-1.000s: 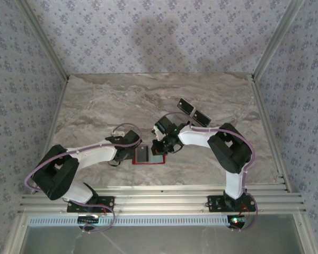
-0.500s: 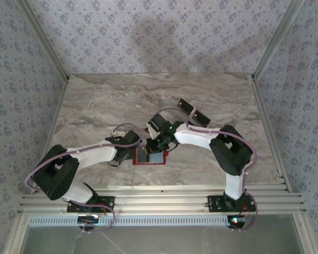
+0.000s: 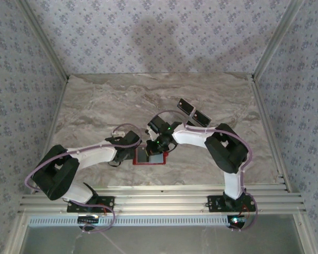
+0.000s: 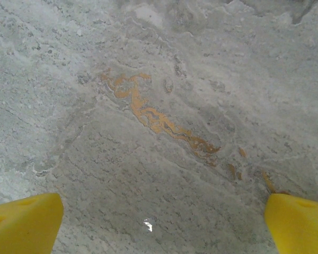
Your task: Put the credit cards into the card holder
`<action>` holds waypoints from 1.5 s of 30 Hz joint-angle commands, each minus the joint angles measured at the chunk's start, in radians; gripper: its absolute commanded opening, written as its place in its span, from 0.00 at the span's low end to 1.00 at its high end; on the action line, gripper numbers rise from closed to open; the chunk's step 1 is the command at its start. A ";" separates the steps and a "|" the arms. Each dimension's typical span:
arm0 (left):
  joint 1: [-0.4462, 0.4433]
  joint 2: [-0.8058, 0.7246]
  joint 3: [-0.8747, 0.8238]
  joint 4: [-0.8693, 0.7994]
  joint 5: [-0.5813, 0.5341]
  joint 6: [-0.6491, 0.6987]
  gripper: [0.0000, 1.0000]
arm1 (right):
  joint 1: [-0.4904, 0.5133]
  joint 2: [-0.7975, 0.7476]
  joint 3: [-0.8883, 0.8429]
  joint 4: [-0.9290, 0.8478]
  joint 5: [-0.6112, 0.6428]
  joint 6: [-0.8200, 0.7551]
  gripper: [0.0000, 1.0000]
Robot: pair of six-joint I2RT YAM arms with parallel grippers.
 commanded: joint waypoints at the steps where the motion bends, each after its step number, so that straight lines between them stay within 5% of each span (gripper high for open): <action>1: 0.005 0.002 -0.022 -0.003 0.020 0.001 0.99 | 0.001 0.020 0.020 -0.020 0.010 -0.005 0.03; 23: -0.022 0.051 -0.016 0.018 0.033 -0.012 0.98 | 0.016 0.088 0.098 -0.017 -0.033 -0.006 0.02; 45: 0.013 -0.059 -0.037 -0.055 0.005 -0.022 1.00 | 0.004 -0.019 -0.007 -0.003 0.000 0.010 0.02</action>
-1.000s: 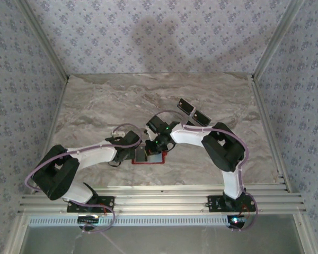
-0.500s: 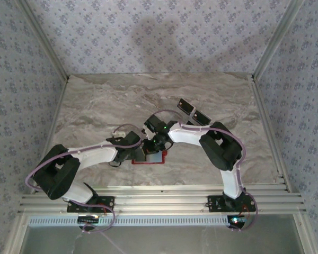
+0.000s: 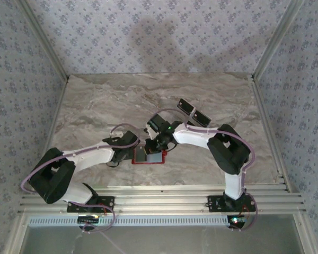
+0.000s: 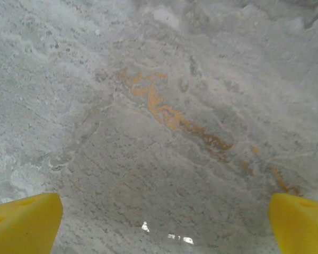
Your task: Put the credit cards into the card holder
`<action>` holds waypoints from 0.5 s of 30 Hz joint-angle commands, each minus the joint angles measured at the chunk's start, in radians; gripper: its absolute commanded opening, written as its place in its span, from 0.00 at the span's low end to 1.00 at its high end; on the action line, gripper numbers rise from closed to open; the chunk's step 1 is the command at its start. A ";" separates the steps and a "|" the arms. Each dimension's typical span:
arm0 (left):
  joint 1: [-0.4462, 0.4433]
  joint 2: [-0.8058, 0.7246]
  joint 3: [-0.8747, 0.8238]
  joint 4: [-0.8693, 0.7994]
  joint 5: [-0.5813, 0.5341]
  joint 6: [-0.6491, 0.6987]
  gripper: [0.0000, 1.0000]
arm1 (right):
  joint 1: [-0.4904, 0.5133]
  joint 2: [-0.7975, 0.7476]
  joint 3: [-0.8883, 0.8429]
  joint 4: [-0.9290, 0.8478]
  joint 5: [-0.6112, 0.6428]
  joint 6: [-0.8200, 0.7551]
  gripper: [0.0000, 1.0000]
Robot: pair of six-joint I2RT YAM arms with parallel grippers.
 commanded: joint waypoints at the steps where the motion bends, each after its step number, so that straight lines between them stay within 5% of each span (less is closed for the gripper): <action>1: 0.004 -0.012 -0.020 -0.034 0.006 -0.020 1.00 | -0.001 0.014 -0.014 -0.009 0.012 0.009 0.02; 15: 0.004 0.022 -0.038 -0.001 0.026 -0.030 0.99 | 0.010 0.079 0.025 -0.015 -0.003 0.003 0.02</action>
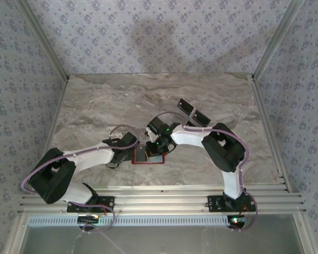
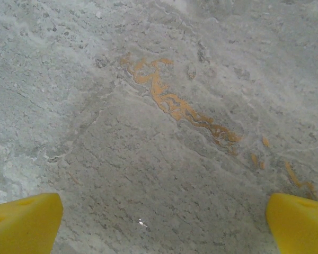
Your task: Put the credit cards into the card holder
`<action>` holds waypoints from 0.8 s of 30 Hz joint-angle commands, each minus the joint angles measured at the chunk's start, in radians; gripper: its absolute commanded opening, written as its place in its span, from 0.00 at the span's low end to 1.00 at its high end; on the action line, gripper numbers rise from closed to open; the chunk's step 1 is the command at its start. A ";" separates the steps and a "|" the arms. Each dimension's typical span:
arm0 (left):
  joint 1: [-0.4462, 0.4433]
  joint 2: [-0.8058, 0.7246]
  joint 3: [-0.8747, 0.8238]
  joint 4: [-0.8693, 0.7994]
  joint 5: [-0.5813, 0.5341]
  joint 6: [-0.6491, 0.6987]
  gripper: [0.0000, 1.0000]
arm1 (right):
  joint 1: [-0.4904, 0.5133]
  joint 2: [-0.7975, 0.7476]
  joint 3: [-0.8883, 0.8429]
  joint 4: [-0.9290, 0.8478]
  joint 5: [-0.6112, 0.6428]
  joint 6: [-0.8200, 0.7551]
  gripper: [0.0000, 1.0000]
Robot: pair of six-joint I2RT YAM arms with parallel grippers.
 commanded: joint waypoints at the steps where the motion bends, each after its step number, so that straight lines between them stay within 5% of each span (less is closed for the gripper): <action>1: 0.004 0.024 -0.020 -0.017 0.019 -0.006 0.99 | 0.011 0.024 0.032 -0.016 -0.001 0.001 0.02; 24: -0.020 0.055 -0.021 0.006 0.030 -0.018 0.99 | 0.029 0.079 0.107 -0.029 -0.040 0.000 0.02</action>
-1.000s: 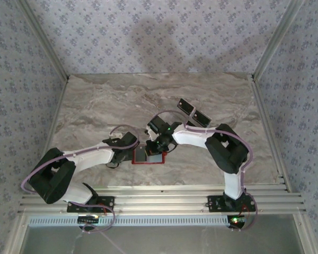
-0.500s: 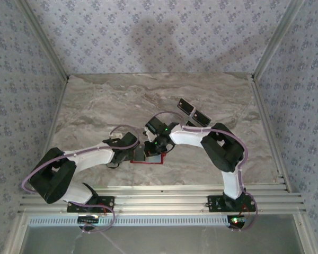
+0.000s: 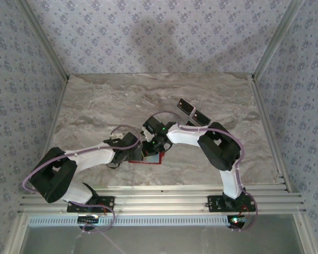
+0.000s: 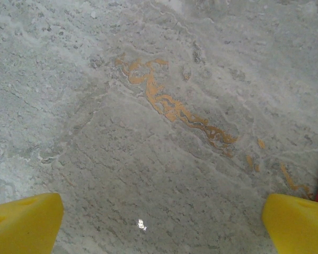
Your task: Put the credit cards into the card holder
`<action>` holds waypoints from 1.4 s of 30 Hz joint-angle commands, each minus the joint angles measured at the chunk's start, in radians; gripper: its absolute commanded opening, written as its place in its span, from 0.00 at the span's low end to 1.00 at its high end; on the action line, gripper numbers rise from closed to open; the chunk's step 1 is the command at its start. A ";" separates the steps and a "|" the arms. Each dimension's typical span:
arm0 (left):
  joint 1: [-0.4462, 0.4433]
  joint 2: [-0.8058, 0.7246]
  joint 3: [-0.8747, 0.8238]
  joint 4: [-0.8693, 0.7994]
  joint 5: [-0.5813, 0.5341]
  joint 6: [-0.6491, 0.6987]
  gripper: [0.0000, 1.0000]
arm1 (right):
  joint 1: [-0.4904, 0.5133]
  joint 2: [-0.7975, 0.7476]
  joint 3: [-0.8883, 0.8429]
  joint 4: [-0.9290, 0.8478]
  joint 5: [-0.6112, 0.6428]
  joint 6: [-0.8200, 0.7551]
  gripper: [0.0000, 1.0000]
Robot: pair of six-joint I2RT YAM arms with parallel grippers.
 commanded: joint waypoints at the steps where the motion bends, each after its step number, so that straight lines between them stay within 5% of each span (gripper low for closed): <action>1: -0.011 0.042 -0.021 -0.008 0.032 -0.008 0.99 | 0.009 0.028 0.032 -0.015 -0.028 -0.001 0.02; 8: -0.011 0.016 -0.008 -0.034 0.022 -0.013 0.99 | 0.002 -0.012 0.005 -0.007 -0.034 0.006 0.05; 16: 0.001 -0.098 0.021 -0.118 -0.042 -0.025 1.00 | -0.028 -0.093 -0.093 0.032 -0.012 0.025 0.27; 42: 0.020 -0.094 0.012 -0.094 -0.017 0.001 1.00 | 0.004 -0.077 -0.030 0.014 -0.021 0.025 0.46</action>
